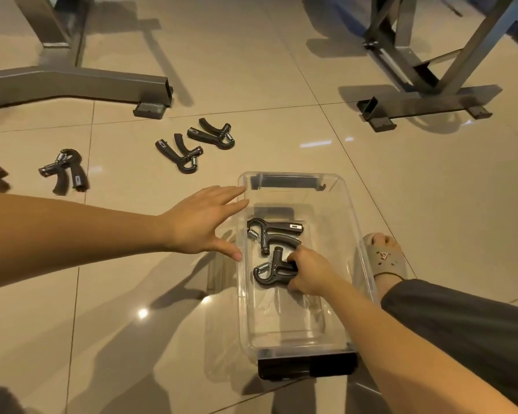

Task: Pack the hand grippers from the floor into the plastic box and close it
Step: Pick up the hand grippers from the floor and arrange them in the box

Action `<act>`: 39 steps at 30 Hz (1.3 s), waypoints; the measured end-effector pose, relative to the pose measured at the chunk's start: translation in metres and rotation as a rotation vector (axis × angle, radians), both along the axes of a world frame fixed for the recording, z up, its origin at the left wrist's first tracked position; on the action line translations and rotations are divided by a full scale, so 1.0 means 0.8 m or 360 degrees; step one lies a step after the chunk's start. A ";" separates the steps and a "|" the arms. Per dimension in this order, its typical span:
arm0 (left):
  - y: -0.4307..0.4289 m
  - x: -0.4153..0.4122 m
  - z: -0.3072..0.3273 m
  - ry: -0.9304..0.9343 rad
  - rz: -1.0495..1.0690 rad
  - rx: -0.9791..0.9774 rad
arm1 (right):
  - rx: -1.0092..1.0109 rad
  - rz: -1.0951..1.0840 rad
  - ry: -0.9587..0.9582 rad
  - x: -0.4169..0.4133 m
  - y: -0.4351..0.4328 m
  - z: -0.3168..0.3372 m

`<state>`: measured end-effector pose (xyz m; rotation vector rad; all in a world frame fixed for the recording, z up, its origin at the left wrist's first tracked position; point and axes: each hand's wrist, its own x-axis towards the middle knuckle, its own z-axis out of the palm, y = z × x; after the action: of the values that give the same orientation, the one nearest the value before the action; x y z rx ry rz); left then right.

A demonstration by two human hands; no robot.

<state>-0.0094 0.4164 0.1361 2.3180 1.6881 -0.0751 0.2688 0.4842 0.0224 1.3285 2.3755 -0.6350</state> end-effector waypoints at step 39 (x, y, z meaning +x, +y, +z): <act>0.052 -0.114 0.208 0.0025 0.0597 -0.0071 | 0.0169 -0.0266 0.1273 -0.187 0.118 0.227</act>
<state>-0.1006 0.4577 0.3022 1.9354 2.0731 -0.0554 0.1188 0.5789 0.2041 1.5272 2.9442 -1.3051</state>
